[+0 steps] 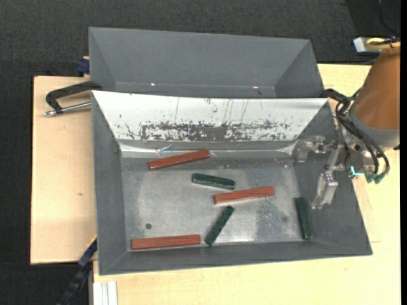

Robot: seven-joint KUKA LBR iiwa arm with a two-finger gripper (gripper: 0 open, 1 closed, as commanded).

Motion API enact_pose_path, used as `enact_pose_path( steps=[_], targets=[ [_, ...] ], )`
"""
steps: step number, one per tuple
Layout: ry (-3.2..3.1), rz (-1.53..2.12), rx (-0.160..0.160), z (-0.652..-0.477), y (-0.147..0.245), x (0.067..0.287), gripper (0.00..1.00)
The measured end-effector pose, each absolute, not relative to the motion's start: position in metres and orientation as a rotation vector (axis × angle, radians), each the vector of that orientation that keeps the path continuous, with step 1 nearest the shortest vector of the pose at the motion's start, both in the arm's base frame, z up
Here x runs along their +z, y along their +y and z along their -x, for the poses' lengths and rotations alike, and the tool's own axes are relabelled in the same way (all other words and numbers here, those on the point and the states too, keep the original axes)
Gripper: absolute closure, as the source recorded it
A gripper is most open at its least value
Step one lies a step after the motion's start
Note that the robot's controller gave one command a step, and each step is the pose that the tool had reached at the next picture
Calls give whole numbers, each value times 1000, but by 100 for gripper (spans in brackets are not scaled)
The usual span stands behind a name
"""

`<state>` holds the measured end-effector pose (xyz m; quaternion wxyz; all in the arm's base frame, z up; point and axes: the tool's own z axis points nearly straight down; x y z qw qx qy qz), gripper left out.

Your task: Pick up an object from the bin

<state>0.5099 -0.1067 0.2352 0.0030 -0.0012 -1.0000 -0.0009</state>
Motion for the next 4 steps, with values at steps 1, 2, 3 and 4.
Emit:
enact_pose_path(
  steps=[1,2,3,4],
  targets=[
    [-3143,1,0,-512,-106,239,0],
    [-3150,-52,2,-518,-95,192,0],
    [-3148,-51,-1,-552,-65,125,0],
    [-3142,77,-1,-537,-80,71,100]
  ],
)
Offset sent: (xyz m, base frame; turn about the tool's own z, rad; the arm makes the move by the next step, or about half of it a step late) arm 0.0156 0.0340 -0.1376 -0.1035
